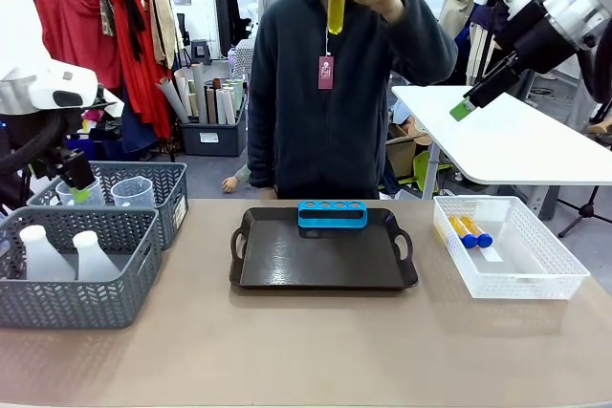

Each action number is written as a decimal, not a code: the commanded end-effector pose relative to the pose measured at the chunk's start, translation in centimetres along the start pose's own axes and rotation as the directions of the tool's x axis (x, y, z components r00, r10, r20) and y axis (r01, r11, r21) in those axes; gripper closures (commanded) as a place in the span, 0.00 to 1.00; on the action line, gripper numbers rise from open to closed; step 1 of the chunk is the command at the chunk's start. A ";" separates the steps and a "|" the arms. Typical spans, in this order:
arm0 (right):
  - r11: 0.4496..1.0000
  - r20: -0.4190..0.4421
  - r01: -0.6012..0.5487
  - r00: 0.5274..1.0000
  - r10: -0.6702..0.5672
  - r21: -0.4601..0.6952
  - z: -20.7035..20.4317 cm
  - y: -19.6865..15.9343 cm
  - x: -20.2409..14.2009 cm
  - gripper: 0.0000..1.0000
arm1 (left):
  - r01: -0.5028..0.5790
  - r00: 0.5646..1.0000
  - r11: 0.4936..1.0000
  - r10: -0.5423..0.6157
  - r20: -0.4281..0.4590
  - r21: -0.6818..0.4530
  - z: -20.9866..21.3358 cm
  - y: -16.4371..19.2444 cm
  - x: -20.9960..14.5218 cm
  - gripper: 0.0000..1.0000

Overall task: Prepare the laboratory tools.
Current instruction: Pick up one Small flask and place it on the Handle tray.

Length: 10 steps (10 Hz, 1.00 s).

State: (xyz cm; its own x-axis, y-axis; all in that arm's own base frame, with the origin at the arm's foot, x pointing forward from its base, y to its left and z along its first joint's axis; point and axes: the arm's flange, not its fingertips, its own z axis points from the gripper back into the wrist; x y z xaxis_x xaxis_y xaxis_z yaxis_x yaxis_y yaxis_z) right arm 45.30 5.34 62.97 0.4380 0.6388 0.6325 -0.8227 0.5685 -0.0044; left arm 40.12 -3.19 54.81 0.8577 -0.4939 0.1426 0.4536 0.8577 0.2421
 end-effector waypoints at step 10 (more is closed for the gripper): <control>1.000 0.010 -0.001 1.000 0.001 0.010 0.0 0.0 0.0 0.00 | -0.288 0.955 0.950 0.276 -0.109 -0.120 -12.6 9.9 -1.0 0.00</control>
State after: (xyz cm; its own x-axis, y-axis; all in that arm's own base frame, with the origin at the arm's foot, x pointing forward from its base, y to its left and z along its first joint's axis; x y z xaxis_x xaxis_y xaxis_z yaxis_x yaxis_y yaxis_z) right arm 45.33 5.35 62.92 0.4387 0.6392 0.6316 -0.8227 0.5685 -0.0039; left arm 46.50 6.54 44.90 0.9733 -0.2164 0.0769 0.2089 0.9733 0.0948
